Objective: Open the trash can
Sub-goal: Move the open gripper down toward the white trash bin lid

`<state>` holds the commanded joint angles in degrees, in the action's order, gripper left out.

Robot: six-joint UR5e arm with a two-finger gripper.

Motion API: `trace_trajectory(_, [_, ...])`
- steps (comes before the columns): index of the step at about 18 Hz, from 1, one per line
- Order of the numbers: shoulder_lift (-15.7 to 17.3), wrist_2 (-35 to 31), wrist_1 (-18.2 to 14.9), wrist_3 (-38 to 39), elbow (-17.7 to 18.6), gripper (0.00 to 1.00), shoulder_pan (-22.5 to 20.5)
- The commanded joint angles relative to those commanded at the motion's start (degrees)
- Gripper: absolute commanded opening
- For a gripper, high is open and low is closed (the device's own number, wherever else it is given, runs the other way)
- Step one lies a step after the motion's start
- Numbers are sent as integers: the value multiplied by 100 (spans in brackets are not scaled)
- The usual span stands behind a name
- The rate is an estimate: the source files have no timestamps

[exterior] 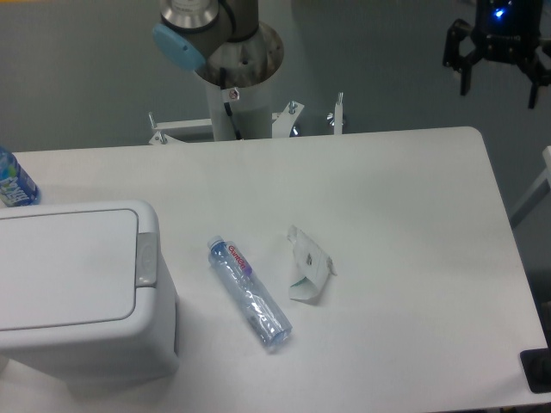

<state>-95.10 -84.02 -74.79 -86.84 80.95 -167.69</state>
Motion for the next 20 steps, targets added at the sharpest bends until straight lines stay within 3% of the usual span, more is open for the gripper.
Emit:
trace_trajectory(5, [18,9,0,148,0,100,44])
trace_trajectory(8, [-17,377,26,1235,-27,100,79])
trace_trajectory(11, [-35,352,44,2072,-9,100,315])
trace_trajectory(17, [-237,351,219,3846,-35,100,1387])
trace_trajectory(20, [-395,395,342,5225,-97,100,2028])
